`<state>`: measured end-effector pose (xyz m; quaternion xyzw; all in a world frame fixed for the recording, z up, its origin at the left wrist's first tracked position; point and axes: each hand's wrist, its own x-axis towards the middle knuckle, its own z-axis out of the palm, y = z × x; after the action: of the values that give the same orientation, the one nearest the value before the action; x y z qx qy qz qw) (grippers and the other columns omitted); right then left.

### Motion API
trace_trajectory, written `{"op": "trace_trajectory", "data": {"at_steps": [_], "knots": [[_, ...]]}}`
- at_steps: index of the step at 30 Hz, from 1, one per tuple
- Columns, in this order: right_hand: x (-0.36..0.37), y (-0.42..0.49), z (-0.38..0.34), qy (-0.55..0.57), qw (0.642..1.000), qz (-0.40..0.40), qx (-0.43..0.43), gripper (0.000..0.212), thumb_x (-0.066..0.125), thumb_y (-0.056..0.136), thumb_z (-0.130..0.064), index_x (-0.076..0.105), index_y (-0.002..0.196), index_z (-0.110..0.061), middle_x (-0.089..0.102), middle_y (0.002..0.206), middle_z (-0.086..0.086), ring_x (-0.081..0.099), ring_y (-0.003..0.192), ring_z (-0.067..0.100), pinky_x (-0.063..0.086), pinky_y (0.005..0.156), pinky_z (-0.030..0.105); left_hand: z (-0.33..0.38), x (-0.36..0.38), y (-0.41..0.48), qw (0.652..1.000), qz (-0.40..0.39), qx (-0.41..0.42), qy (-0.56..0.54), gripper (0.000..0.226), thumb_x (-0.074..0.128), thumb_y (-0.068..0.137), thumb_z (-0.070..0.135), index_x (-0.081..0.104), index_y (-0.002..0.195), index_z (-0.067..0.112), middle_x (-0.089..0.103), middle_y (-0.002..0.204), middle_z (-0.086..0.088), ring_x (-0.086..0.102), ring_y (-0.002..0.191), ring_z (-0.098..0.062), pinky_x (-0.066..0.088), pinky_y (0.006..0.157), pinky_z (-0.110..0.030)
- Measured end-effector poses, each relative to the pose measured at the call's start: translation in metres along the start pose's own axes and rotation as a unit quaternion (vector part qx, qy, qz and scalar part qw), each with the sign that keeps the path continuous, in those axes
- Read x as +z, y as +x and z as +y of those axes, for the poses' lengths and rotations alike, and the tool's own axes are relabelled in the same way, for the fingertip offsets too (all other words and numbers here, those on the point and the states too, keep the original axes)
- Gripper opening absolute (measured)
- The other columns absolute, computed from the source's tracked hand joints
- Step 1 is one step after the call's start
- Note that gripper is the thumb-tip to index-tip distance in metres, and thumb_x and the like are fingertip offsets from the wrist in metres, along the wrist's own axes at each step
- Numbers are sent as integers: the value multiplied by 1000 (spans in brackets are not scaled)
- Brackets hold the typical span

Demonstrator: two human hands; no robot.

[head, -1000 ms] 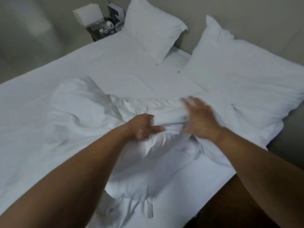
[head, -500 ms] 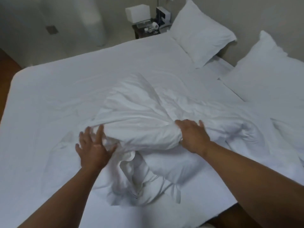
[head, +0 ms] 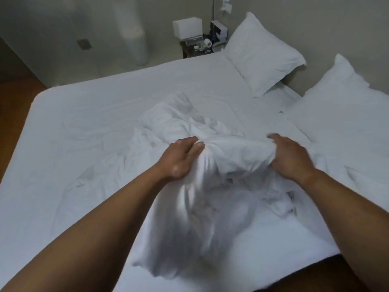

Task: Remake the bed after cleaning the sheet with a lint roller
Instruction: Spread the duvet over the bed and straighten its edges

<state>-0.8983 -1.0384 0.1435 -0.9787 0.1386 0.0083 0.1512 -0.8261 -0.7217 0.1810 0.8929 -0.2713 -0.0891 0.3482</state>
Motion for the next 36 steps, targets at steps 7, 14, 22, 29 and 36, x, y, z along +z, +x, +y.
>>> {"op": "trace_trajectory", "data": {"at_steps": [7,14,22,29,36], "knots": [[48,-19,-61,34,997,10,-72,60,63,84,-29,43,141,-31,62,123,2,58,114,28,43,97,41,7,38,4,997,61,-40,23,25,62,93,48,61,100,24,60,83,10,55,76,-10,44,74,-31],[21,6,-34,106,990,-46,-85,22,51,82,-23,53,104,-26,68,104,11,60,96,40,51,78,43,-46,134,-127,915,52,-381,125,114,72,65,73,10,154,37,22,158,-8,23,145,-30,31,108,-59],[13,-13,9,1,943,-294,-157,34,69,87,-48,69,113,-26,68,122,2,63,112,24,46,89,28,-77,-10,-106,982,-81,-148,80,38,53,72,77,57,108,67,66,125,5,61,119,-14,42,101,-16],[119,-124,-53,61,869,-459,-174,55,71,83,-55,62,127,-24,64,126,-1,60,111,20,46,95,30,-14,-122,-104,893,-336,-186,237,26,82,63,49,71,85,39,72,81,22,68,78,4,56,77,-29],[87,-176,-168,147,961,-95,-214,117,70,66,-63,-1,156,-41,11,162,-11,10,148,8,12,121,29,-42,-76,-142,939,-288,-127,140,51,74,53,61,75,93,30,75,87,16,69,82,1,56,78,-28]]}}
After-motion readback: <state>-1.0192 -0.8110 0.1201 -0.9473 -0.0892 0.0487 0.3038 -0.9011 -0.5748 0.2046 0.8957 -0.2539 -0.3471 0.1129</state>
